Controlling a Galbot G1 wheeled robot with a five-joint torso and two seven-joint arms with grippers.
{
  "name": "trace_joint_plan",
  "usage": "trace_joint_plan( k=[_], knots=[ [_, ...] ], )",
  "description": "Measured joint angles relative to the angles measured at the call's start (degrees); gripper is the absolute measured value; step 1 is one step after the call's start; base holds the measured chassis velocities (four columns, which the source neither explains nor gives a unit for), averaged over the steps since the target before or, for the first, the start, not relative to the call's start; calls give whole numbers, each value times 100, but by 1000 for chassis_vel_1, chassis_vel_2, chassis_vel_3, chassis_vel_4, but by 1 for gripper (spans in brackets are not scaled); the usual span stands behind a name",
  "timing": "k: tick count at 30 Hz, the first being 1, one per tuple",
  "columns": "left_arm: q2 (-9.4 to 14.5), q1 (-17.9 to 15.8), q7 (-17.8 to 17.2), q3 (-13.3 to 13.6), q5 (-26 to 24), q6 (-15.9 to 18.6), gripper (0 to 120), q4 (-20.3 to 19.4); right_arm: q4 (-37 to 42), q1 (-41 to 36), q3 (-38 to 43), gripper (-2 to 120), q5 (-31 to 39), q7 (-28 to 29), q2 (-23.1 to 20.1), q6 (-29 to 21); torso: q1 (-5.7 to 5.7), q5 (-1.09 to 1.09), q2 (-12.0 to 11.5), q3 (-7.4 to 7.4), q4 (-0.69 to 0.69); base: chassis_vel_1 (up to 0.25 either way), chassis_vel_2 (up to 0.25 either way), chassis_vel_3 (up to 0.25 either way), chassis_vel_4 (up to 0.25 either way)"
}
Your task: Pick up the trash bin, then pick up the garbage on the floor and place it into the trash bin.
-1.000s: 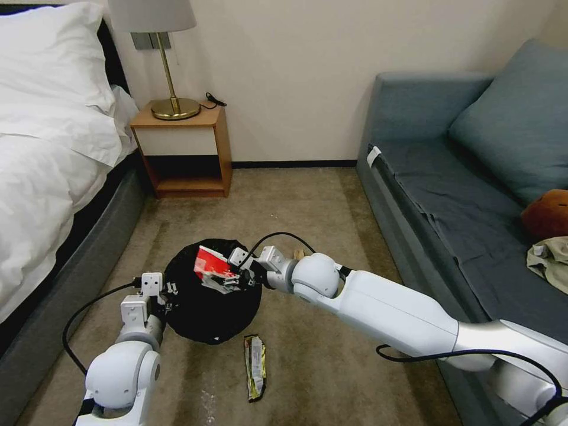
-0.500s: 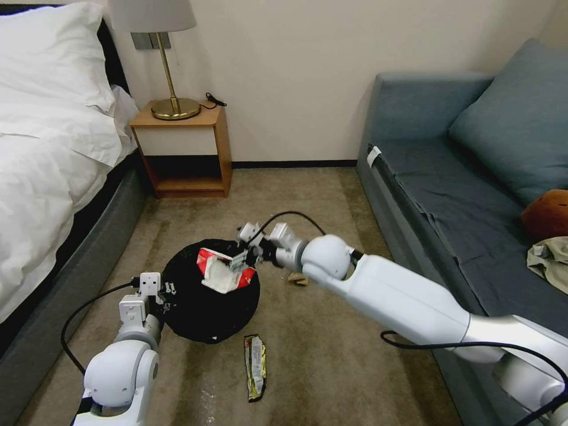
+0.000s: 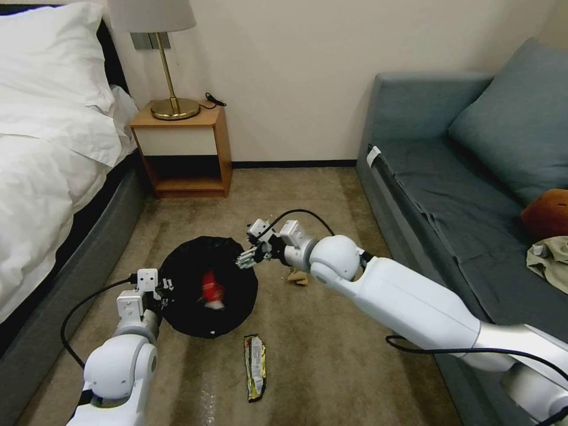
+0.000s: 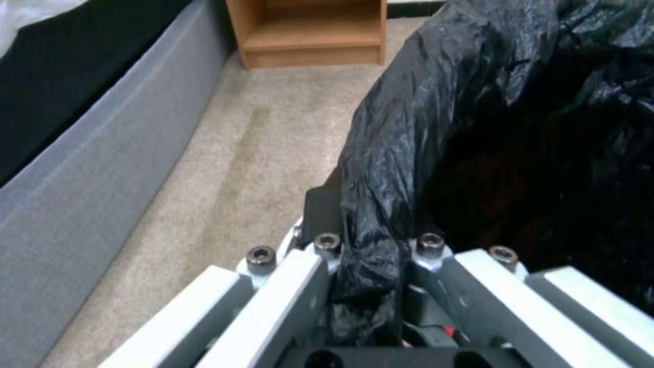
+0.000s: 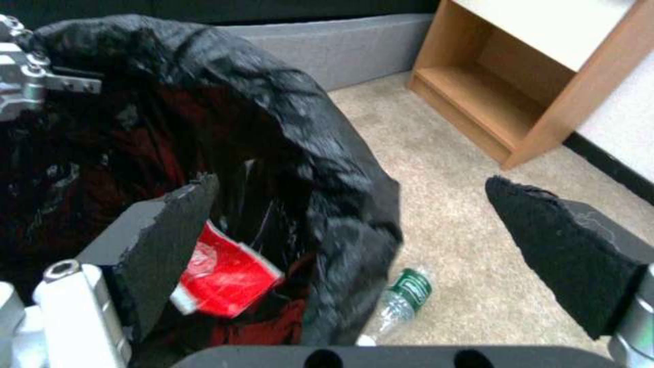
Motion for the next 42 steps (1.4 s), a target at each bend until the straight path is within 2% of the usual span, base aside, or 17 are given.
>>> trace_joint_plan(
  k=[3,6,7,8,9,10,13,20,30,39,41,42],
  knots=[
    [112,-35,-29,-106,-163,31,3,-3,177,-51,78,100,417,236,-265,-315,0,0,0,0,-1,0,0,0,0],
    [148,-45,-37,-149,-211,43,3,-5,267,-98,115,100,626,335,-349,-476,0,0,0,0,-2,0,0,0,0],
    [202,-73,-45,-214,-290,57,3,-7,418,-200,206,100,1032,595,-445,-854,0,0,0,0,-2,0,0,0,0],
    [220,-85,-48,-236,-315,61,3,-7,453,-242,235,100,1154,685,-463,-976,0,0,0,0,-2,0,0,0,0],
    [260,-123,-61,-280,-376,72,3,-4,531,-389,299,100,1471,948,-520,-1302,0,0,0,0,-1,0,0,0,0],
    [260,-123,-61,-280,-376,72,3,-4,531,-389,299,100,1471,948,-520,-1302,0,0,0,0,-1,0,0,0,0],
    [301,-185,-99,-334,-486,107,3,-11,602,-735,441,100,1867,1332,-578,-1711,0,0,0,0,-2,0,0,0,0],
    [296,-165,-188,-428,-595,129,3,-150,481,-1132,535,100,1986,1500,-544,-1755,0,0,0,0,-1,0,0,0,0],
    [238,8,-273,-583,-669,133,3,-330,59,-1432,357,100,1744,1370,-387,-1742,0,-1,0,0,-1,0,0,0,0],
    [77,204,-359,-679,-716,91,3,-602,-684,-1404,-281,100,1652,1286,102,-1723,0,-1,0,0,-2,0,0,0,0],
    [5,269,-356,-704,-718,87,3,-743,-953,-1413,-463,100,1591,1265,434,-1720,0,1,0,0,-1,0,0,0,0],
    [5,269,-356,-704,-718,87,3,-743,-953,-1413,-463,100,1591,1265,434,-1720,0,1,0,0,-1,0,0,0,0]
  ],
)
